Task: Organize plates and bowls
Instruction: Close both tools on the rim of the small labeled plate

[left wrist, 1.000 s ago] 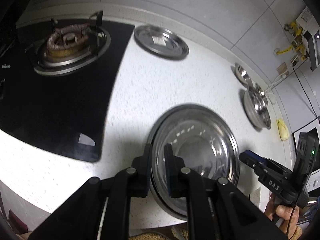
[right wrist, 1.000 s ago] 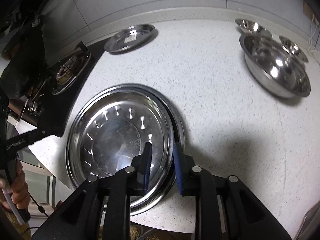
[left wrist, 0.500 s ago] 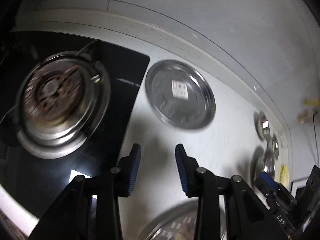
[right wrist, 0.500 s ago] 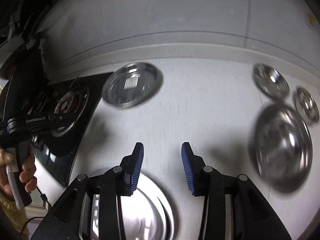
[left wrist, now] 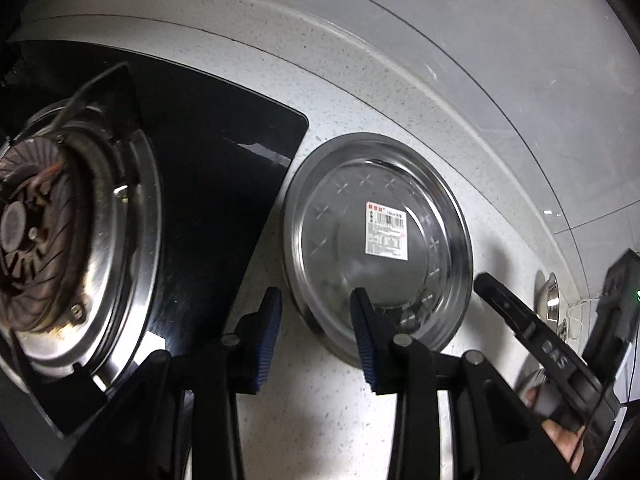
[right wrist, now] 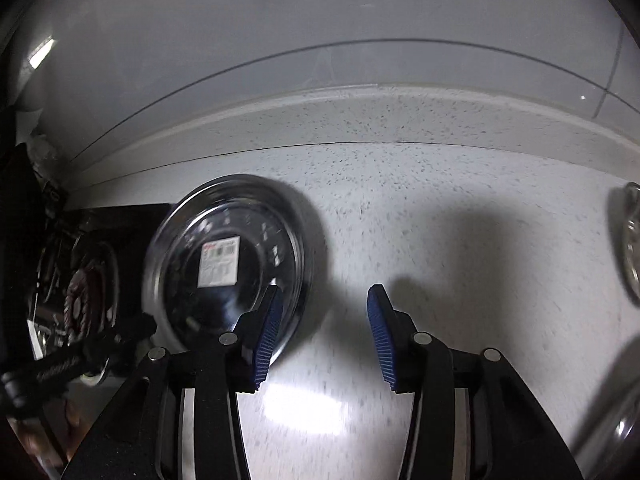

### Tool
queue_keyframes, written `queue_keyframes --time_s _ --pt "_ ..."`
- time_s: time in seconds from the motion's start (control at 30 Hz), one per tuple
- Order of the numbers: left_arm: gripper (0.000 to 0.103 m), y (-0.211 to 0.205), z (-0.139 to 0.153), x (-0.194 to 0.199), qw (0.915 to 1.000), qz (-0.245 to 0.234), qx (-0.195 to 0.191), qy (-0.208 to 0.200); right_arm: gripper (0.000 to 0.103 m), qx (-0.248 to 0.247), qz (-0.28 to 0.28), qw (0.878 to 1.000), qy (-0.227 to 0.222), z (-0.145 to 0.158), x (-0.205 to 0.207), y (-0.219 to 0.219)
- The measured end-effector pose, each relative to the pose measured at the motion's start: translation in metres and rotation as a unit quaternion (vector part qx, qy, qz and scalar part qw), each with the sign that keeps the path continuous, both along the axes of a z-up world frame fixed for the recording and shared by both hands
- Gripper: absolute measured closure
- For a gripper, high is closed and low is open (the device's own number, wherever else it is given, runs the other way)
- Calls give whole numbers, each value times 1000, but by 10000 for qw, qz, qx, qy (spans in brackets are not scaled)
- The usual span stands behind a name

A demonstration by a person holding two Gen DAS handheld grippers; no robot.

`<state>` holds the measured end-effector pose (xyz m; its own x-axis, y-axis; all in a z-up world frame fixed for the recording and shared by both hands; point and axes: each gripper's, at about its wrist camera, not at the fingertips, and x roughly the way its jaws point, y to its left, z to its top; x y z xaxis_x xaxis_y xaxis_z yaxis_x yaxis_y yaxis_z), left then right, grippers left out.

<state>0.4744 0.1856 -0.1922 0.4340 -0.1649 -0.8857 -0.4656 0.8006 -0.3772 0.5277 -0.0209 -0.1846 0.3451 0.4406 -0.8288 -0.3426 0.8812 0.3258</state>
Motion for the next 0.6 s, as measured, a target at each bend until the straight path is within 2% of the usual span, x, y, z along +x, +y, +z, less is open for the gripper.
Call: queue_keyframes --time_s 0.4,0.53,0.6 --pt "69 6 -5 11 9998 41 -153 -147 63 161 58 9998 61 -17 22 18" --pt "70 9 -4 12 9998 -30 14 -220 63 -100 269 9994 -169 -15 15 32" --pt "75 6 -4 14 9996 -98 149 -233 70 -243 366 9987 -259 -13 11 40"
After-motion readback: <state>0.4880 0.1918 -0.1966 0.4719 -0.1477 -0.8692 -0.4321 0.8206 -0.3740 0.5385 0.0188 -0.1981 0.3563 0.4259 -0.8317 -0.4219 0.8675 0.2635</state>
